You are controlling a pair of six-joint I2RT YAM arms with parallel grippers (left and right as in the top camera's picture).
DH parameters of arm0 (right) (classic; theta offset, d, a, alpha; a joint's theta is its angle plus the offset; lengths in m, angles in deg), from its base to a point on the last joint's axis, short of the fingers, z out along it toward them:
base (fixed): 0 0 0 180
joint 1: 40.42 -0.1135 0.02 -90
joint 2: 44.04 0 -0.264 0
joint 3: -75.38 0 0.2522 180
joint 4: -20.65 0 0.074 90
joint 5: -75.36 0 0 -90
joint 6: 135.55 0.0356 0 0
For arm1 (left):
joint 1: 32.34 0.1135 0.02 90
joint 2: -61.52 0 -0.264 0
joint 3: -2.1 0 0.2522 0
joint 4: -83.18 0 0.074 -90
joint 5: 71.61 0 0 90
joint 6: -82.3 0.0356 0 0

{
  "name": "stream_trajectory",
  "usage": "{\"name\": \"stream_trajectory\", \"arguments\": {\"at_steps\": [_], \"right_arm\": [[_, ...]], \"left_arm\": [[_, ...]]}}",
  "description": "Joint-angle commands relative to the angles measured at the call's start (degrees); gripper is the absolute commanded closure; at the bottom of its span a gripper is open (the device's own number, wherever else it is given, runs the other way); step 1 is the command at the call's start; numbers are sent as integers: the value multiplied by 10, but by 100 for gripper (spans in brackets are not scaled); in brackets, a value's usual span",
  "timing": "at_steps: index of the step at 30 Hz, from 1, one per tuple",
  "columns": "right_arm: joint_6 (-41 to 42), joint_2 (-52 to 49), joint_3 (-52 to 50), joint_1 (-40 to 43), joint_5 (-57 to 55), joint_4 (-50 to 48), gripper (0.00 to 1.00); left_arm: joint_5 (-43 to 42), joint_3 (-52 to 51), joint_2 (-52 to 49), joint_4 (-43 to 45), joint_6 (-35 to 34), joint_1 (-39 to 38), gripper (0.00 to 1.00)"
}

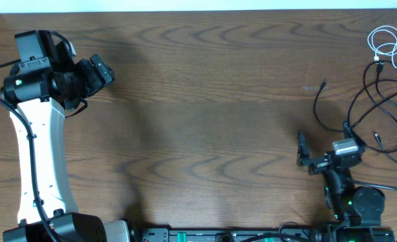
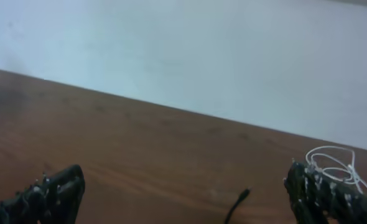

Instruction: Untangle cables

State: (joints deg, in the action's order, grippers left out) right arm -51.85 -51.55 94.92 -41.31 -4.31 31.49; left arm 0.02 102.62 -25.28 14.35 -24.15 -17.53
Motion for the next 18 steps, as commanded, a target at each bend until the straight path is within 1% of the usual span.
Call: {"name": "stream_trajectory", "arguments": {"at_steps": [1,5,13,18], "right_arm": [[5,24,-31,-16,-30,-11,1],[4,40,-52,-31,-40,-12,1],[5,72,-55,-33,-42,70,1],[4,72,-55,-33,-44,68,1]], "left_arm": [[-5,-4,0,1,9,2,6],[-5,-4,0,1,9,2,6],[-5,-4,0,1,9,2,5],[-5,-4,0,1,9,2,6]]}}
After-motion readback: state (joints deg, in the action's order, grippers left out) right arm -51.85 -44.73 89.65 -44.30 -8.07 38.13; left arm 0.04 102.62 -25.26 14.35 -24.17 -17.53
